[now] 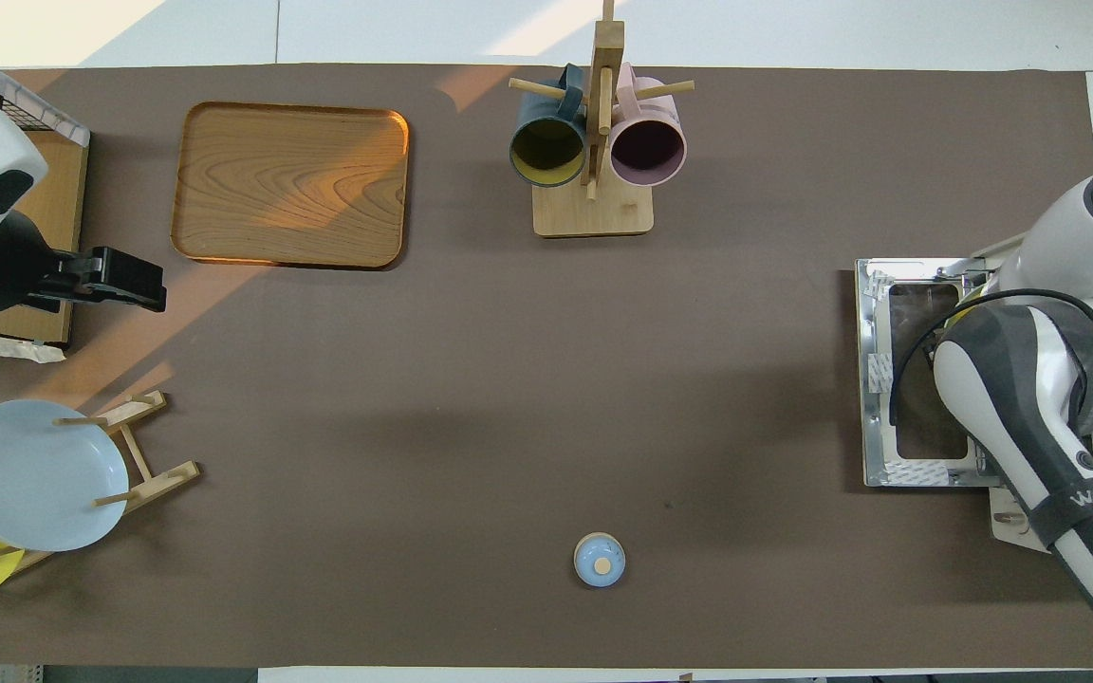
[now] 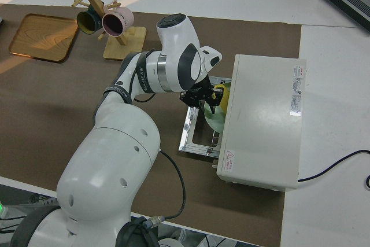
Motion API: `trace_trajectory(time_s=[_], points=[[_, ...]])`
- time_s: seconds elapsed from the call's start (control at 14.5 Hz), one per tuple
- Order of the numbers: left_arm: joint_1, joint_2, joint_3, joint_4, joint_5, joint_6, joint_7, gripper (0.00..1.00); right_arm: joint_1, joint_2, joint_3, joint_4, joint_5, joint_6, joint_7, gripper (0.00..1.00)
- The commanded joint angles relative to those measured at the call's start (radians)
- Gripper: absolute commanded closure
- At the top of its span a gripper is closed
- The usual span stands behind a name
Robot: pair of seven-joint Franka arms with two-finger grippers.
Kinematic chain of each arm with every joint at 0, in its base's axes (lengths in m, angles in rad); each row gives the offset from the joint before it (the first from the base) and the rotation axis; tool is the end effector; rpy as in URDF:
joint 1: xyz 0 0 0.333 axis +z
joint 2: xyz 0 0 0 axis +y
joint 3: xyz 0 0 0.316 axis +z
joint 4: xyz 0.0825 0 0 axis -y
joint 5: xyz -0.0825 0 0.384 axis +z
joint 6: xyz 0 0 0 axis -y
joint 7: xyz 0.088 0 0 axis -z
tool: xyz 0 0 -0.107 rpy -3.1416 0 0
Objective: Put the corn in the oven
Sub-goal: 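Open the right gripper inside the oven and pull it back out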
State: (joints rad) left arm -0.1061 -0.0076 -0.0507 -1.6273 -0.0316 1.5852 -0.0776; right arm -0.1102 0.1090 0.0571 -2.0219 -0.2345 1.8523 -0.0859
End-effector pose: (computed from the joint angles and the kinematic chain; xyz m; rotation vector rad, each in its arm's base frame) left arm 0.5446 -0.0896 0.6033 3.1117 -0.1217 -0.0591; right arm 0.5401 -0.0474 0.3788 2.9160 0.1904 -0.4288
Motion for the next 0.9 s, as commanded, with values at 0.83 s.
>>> trace_trajectory(time_s=[0.83], points=[[-0.004, 0.001, 0.006, 0.006, 0.012, -0.01, 0.002, 0.0, 0.138, 0.06, 0.012, -0.126, 0.153, 0.315, 0.225, 1.0]])
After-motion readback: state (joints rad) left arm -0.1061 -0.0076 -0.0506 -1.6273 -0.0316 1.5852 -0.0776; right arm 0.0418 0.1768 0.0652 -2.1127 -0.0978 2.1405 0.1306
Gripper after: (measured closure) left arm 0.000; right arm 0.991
